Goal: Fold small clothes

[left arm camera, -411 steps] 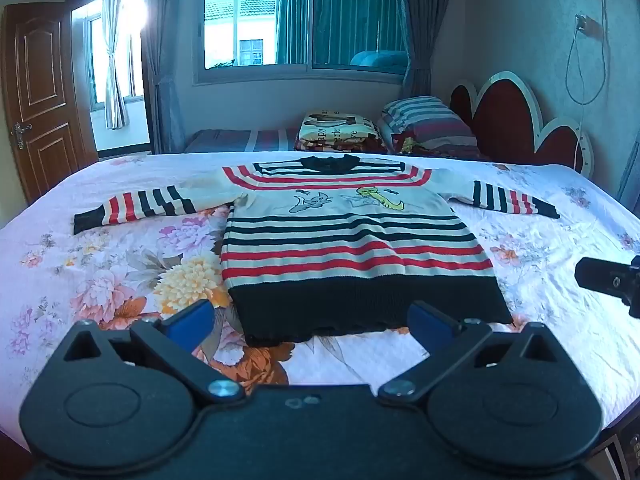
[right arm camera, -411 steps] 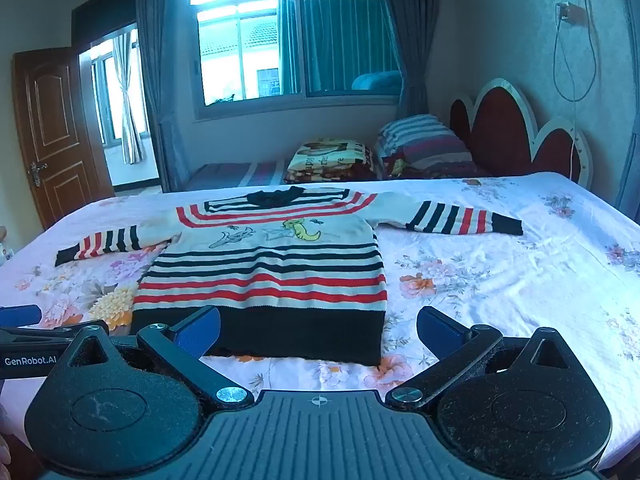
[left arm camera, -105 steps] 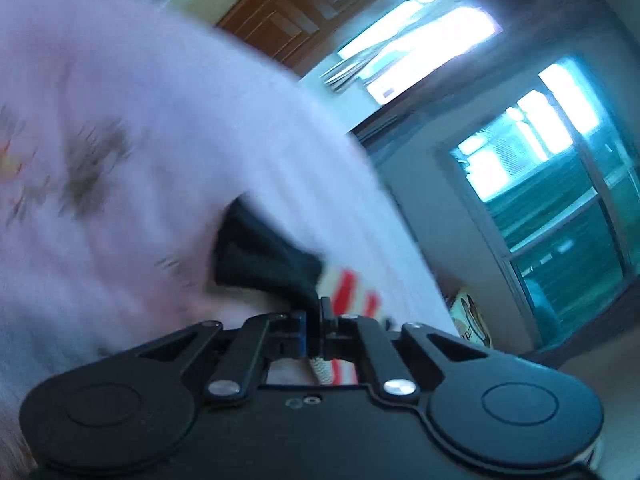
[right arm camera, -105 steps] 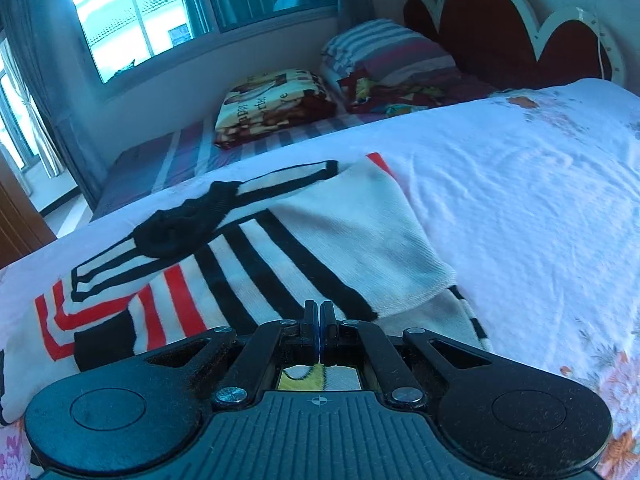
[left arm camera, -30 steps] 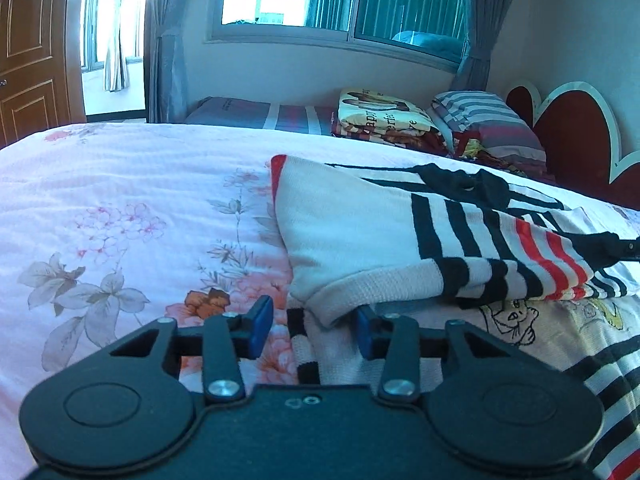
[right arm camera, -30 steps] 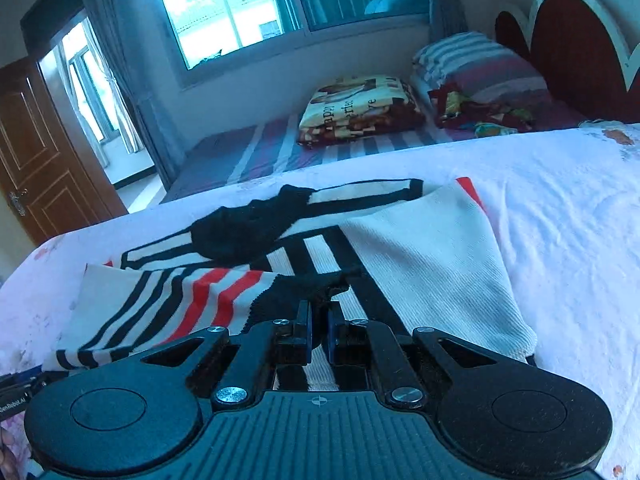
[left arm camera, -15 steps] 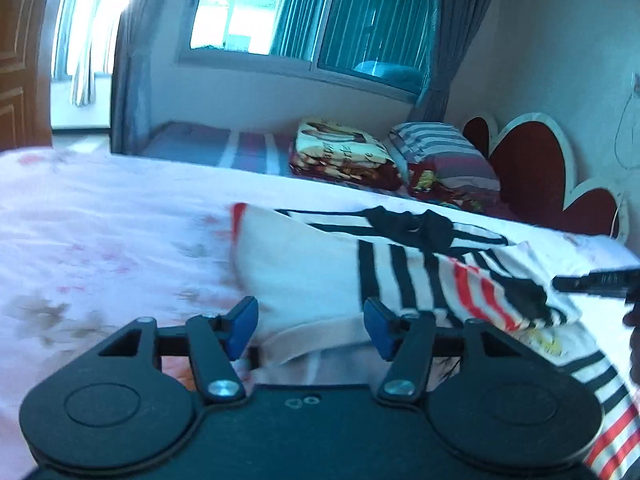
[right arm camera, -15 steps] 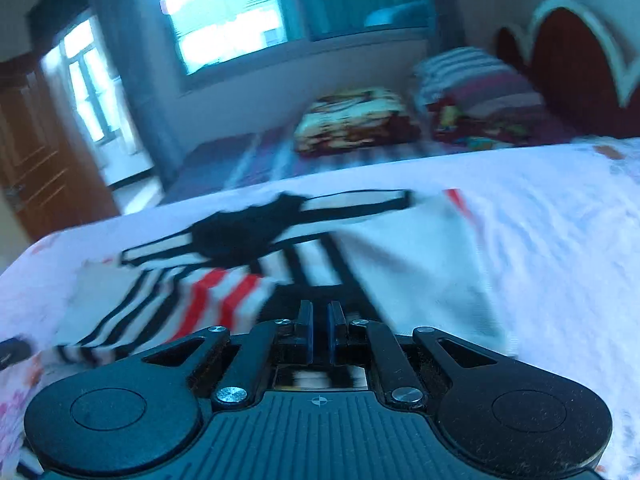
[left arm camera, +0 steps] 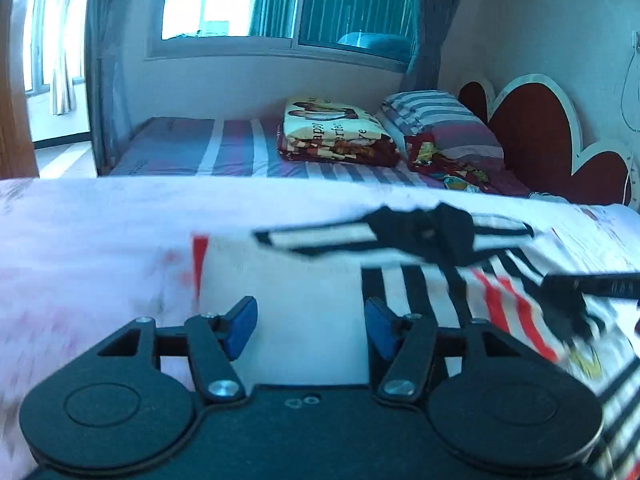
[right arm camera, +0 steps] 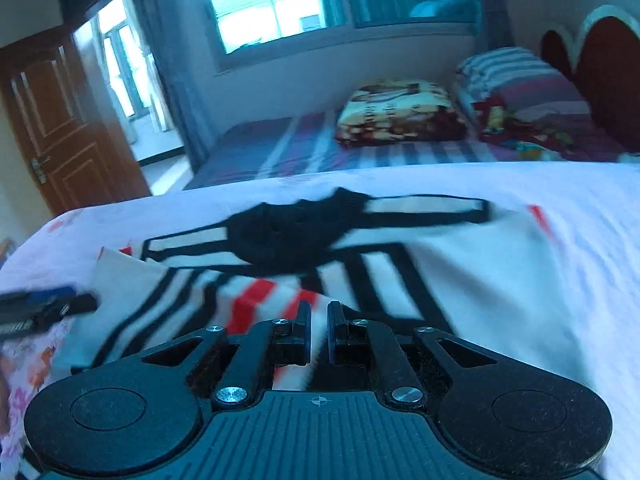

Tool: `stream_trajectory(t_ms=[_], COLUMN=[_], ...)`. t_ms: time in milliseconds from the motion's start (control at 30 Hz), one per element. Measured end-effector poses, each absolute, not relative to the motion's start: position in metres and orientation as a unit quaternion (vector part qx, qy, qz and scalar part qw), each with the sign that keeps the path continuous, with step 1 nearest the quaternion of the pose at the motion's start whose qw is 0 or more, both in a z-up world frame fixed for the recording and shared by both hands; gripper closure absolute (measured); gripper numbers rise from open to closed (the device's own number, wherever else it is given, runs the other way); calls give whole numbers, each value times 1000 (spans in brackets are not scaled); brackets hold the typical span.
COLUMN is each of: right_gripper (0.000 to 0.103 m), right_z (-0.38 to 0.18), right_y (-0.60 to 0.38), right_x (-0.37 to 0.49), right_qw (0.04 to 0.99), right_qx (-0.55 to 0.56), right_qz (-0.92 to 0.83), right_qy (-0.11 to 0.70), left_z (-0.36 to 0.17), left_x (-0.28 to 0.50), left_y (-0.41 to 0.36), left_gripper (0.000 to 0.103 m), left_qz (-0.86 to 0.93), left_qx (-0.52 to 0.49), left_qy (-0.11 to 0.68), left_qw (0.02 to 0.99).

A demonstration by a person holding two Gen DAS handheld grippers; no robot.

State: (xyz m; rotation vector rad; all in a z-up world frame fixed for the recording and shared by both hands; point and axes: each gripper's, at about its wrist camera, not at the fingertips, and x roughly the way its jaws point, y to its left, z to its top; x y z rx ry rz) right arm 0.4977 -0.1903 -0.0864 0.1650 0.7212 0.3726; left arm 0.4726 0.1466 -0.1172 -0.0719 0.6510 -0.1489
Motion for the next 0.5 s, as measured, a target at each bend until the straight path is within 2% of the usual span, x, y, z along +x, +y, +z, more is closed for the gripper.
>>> stream_trajectory(t_ms=[200, 233, 333, 400, 433, 500], right_gripper=[96, 97, 96, 96, 96, 96], right_z=[-110, -114, -118, -116, -111, -98], right_y=[-158, -154, -152, -154, -156, -153], right_x=[532, 536, 550, 553, 550, 536], right_qw=[899, 901, 909, 907, 908, 913], right_qx=[73, 66, 64, 65, 70, 69], right_qz=[218, 212, 179, 168, 168, 188], right_qy=[374, 373, 371, 380, 378, 355], left_z=[-142, -147, -151, -150, -144, -127], left_x=[531, 536, 537, 531, 526, 503], left_y=[153, 156, 164, 164, 160, 140], left_gripper=[44, 39, 37, 38, 48, 44], left_qz=[-53, -47, -53, -45, -36, -57], left_qx=[-14, -10, -22, -22, -15, -3], left_qy=[360, 368, 358, 357, 356, 324], left_qw=[931, 929, 932, 933, 933, 944])
